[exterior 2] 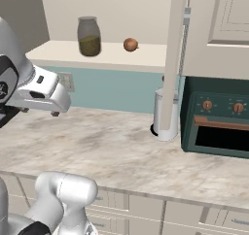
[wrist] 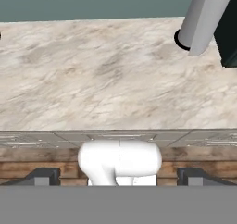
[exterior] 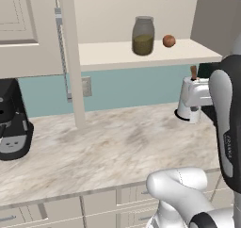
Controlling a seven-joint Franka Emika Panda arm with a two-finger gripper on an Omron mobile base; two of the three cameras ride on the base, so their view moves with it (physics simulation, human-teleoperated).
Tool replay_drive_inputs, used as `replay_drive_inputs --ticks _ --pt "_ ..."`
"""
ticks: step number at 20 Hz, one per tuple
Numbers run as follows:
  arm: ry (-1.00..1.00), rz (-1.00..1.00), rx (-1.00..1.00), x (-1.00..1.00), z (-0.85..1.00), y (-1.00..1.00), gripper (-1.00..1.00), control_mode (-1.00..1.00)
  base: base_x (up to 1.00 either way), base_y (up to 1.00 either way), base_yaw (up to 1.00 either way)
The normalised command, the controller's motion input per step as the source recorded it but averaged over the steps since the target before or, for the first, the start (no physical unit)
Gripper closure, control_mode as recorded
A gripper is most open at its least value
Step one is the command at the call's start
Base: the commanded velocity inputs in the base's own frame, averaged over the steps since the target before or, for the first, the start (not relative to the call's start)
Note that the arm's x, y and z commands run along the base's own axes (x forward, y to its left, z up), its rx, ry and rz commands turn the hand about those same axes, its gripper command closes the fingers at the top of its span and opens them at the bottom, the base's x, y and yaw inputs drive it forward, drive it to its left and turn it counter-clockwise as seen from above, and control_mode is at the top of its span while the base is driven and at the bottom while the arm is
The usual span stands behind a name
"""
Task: Pick the jar and jar from the dining table and place them in the open cabinet. Close the cabinet after placing the objects.
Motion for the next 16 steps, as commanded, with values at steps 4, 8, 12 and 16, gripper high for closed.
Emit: replay_drive_inputs --ticks 4,8,12,16 --pt "0.02 0.00 0.00 -0.18 -0.27 0.00 -1.00 -1.00 0.00 0.00 0.00" --pt "0.00 0.00 0.00 -0.02 -0.39 0.00 -1.00 -1.00 0.00 0.00 0.00" --pt "0.00 0.00 0.00 -0.03 -0.37 0.00 -1.00 -1.00 0.00 0.00 0.00" --pt "0.00 0.00 0.00 -0.08 -0.21 0.00 -1.00 -1.00 0.00 0.00 0.00"
